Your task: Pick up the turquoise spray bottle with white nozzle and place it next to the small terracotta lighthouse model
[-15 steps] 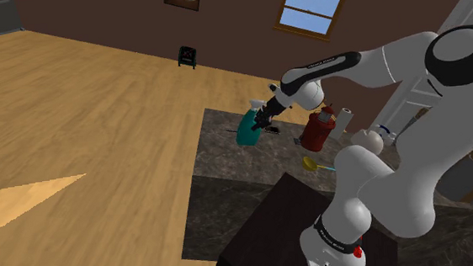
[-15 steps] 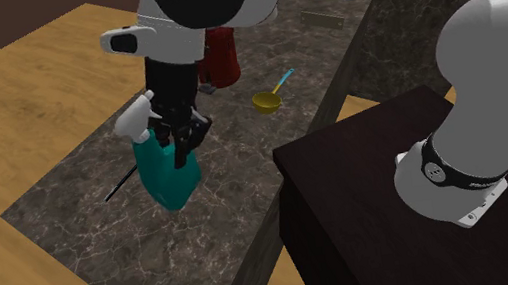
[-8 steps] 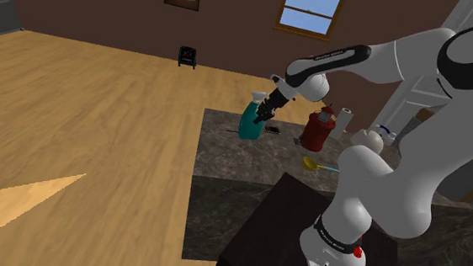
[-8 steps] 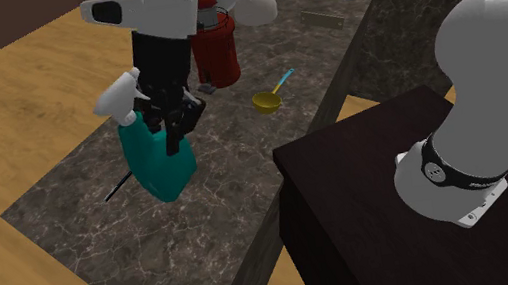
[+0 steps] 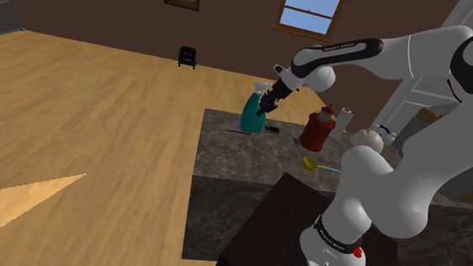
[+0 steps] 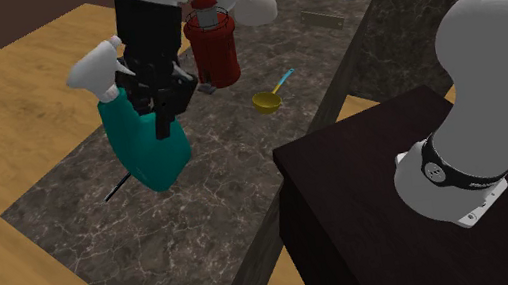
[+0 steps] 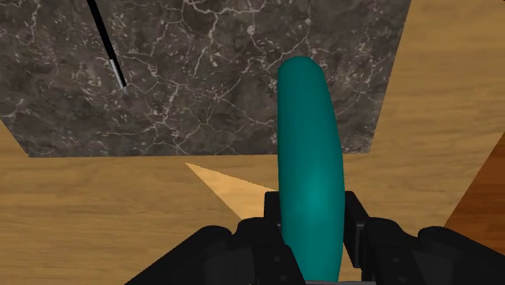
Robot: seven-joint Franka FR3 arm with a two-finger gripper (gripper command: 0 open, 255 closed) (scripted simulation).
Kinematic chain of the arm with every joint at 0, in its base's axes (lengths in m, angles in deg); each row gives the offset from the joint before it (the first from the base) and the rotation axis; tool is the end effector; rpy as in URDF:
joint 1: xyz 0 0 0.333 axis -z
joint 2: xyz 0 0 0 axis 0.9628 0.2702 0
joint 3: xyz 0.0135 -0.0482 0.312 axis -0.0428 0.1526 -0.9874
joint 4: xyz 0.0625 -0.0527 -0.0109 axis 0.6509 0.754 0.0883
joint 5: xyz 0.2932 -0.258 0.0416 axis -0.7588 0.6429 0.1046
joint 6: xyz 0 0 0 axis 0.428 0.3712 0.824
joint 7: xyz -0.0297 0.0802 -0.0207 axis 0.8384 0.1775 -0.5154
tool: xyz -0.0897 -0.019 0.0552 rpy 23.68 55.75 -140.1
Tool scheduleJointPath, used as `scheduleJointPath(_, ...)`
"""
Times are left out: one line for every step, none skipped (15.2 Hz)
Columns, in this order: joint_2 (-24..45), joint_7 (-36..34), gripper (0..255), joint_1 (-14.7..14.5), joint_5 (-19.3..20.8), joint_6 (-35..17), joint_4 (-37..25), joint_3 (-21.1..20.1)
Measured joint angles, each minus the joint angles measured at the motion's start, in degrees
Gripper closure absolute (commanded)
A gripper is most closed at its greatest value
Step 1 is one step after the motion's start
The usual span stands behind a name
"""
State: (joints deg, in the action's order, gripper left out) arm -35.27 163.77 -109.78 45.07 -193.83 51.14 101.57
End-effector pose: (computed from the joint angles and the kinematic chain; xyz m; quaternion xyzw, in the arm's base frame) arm 0.4029 -0.2596 0.3859 -0.9137 -0.3164 -0.2395 0.0876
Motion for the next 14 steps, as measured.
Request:
scheduleJointPath(-0.31,-0.47,255,0.69,0.32,0.7,-0.32,-0.79)
scheduleJointPath(-0.69,-0.96,255,1.48,0.7,1.4,-0.58,-1.66)
scheduleJointPath(-0.83,-1.21,255,1.79,0.87,2.15,-1.16,-2.02)
scheduleJointPath(-1.26,-1.85,255,2.61,1.26,2.91,-1.43,-3.06)
scheduleJointPath(-1.62,-2.42,255,3.28,1.59,3.74,-1.85,-3.93)
scheduleJointPath(-2.04,-3.16,255,4.0,1.94,4.55,-2.21,-5.02)
scheduleJointPath(-2.04,-3.42,255,4.02,1.95,5.22,-2.88,-5.26)
scheduleJointPath(-2.32,-3.86,255,4.47,2.18,5.8,-3.16,-5.9)
scheduleJointPath(-2.71,-4.23,255,5.05,2.49,6.38,-3.32,-6.53)
scheduleJointPath(-3.1,-4.81,255,5.61,2.77,7.1,-3.64,-7.36)
scheduleJointPath(-3.53,-5.38,255,6.21,3.09,7.91,-4.0,-8.2)
scheduleJointPath(-3.63,-5.7,255,6.36,3.16,8.71,-4.7,-8.57)
scheduleJointPath(-3.78,-5.99,255,6.56,3.28,9.55,-5.39,-8.93)
scheduleJointPath(-4.03,-6.48,255,6.87,3.43,10.2,-5.8,-9.55)
